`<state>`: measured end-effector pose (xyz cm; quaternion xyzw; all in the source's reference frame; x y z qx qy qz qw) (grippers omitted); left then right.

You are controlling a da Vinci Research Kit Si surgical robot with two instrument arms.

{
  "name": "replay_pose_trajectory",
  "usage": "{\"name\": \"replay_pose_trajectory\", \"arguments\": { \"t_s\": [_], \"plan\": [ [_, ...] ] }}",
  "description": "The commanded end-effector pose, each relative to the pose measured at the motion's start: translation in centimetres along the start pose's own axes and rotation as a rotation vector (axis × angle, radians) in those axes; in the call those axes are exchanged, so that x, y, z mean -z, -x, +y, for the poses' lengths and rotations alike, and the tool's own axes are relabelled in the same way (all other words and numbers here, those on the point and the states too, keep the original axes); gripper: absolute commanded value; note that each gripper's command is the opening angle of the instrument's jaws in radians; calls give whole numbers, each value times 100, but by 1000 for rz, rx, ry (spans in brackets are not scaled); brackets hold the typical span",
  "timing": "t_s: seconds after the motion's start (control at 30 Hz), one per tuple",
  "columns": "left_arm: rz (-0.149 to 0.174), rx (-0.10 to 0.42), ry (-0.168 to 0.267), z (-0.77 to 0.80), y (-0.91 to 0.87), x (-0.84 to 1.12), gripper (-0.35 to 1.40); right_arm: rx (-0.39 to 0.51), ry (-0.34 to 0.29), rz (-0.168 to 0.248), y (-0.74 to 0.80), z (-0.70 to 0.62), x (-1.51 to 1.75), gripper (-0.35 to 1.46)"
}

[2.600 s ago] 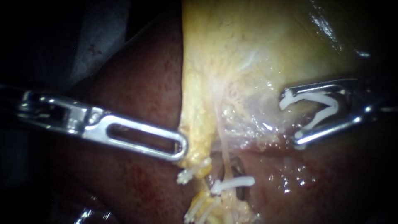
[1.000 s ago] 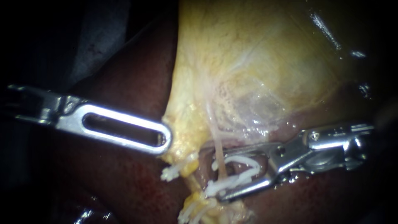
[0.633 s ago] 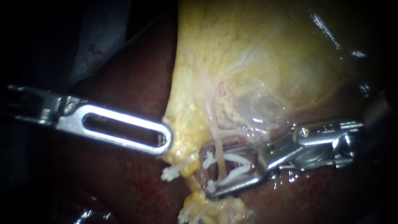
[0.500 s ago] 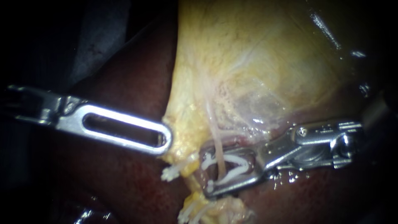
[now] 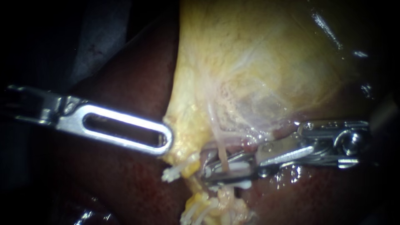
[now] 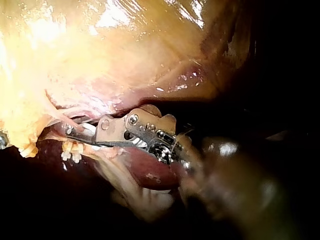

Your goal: Clipping second clip right tube

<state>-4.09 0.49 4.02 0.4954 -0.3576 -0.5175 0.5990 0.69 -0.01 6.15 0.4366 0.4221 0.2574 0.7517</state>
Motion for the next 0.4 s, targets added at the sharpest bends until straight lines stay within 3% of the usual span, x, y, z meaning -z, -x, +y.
{"name": "replay_pose_trajectory", "arguments": {
  "t_s": [0.03,0.4],
  "plan": [
    [0,0,0,0,0,0,-35,-6,-1,0,0,-1,0,-28],
    [-1,0,0,0,0,-1,-35,-16,-7,-5,1,-1,-1,-28]
  ]
}}
